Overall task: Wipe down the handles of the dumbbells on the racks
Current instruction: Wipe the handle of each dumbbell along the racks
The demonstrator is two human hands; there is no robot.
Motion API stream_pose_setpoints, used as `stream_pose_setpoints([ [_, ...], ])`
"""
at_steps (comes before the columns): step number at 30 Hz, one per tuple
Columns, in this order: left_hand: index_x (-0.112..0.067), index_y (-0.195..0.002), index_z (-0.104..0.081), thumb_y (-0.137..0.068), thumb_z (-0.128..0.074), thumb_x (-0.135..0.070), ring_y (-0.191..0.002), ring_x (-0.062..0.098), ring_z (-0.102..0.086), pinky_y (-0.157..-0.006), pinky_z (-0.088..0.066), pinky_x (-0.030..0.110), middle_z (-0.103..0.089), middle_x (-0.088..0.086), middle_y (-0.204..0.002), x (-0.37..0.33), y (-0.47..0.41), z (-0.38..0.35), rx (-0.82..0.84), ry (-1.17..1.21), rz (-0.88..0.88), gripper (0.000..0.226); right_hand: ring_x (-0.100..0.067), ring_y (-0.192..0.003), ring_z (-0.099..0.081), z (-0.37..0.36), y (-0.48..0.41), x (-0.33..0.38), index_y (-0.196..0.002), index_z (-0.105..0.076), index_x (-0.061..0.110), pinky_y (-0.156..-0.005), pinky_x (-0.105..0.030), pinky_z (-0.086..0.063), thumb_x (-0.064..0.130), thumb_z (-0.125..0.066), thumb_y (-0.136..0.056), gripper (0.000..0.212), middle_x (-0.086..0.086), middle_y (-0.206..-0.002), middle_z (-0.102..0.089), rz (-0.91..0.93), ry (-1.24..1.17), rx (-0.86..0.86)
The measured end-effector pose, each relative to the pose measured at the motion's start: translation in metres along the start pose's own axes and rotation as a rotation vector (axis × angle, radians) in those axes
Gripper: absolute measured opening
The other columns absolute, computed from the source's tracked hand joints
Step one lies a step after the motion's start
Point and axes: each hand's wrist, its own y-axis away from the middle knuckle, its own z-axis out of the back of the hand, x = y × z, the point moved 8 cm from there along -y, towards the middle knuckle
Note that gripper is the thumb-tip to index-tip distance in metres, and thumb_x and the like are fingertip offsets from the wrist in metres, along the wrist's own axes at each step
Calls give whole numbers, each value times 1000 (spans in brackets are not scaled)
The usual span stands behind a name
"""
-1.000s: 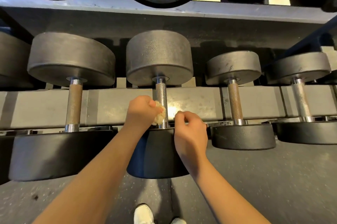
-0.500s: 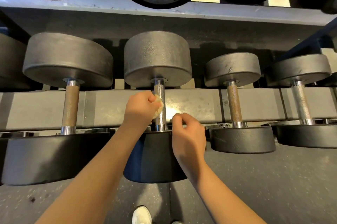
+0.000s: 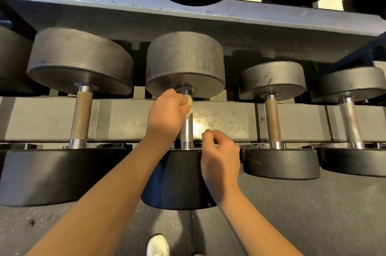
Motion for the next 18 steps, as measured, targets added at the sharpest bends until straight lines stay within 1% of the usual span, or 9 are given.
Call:
stream_pose_setpoints([
  [4, -2, -91, -69, -90, -62, -22, -82, 20, -52, -70, -39, 27, -47, 4, -96, 1, 10, -10, 199, -66, -8, 21, -9, -51, -30, 1, 0, 2, -51, -34, 20, -52, -26, -24, 19, -48, -91, 43, 4, -50, -35, 13, 8, -15],
  [7, -4, -93, -71, -87, -68, -22, -87, 20, -57, -74, -42, 26, -48, 0, -96, 0, 15, -15, 332, -105, -15, 19, -10, -53, -28, 1, 1, 4, -52, -32, 18, -52, -32, -25, 20, -47, -92, 42, 1, -52, -34, 10, 9, -21],
  [8, -3, -89, -70, -85, -69, -21, -88, 21, -58, -75, -43, 27, -51, 0, -95, 1, 17, -16, 353, -101, -3, 18, -10, -53, -28, 1, 2, 4, -53, -32, 17, -52, -32, -26, 21, -47, -91, 42, 0, -52, -35, 0, 14, -24],
  [9, -5, -80, -67, -84, -70, -19, -87, 21, -59, -73, -43, 27, -54, 1, -93, 1, 19, -15, 367, -90, 8, 15, -10, -53, -28, 2, 2, 3, -53, -33, 17, -52, -32, -26, 21, -46, -91, 41, 0, -53, -35, -15, 20, -26],
  [10, -10, -70, -61, -82, -72, -19, -83, 19, -58, -71, -41, 26, -56, 1, -90, 1, 21, -15, 379, -76, 19, 18, -11, -53, -28, 1, 2, 3, -53, -33, 16, -53, -31, -26, 21, -46, -91, 40, 0, -53, -36, -29, 25, -28],
  [12, -20, -63, -55, -80, -75, -18, -77, 14, -55, -69, -39, 24, -59, 0, -86, 3, 25, -15, 414, -36, 44, 26, -11, -53, -28, 2, 2, 2, -52, -34, 17, -53, -31, -26, 20, -47, -90, 40, 1, -53, -36, -37, 28, -31],
  [14, -20, -69, -61, -78, -77, -18, -81, 14, -58, -75, -44, 25, -63, 0, -87, 6, 29, -18, 464, -5, 70, 19, -11, -52, -28, 3, 2, 3, -51, -34, 17, -52, -30, -25, 18, -48, -90, 41, 1, -52, -34, -29, 31, -33],
  [16, -14, -76, -67, -77, -78, -17, -87, 15, -62, -84, -49, 28, -67, 3, -90, 9, 33, -20, 496, 53, 109, 11, -11, -51, -28, 3, 1, 4, -51, -36, 14, -51, -31, -25, 18, -49, -90, 41, 1, -51, -34, -19, 49, -37],
  [18, -13, -80, -70, -76, -79, -17, -82, 10, -60, -82, -48, 25, -66, -1, -85, 13, 37, -20, 506, 154, 161, 11, -10, -51, -29, 3, 0, 4, -53, -42, 9, -51, -31, -26, 19, -49, -91, 40, -1, -51, -37, -13, 62, -36],
])
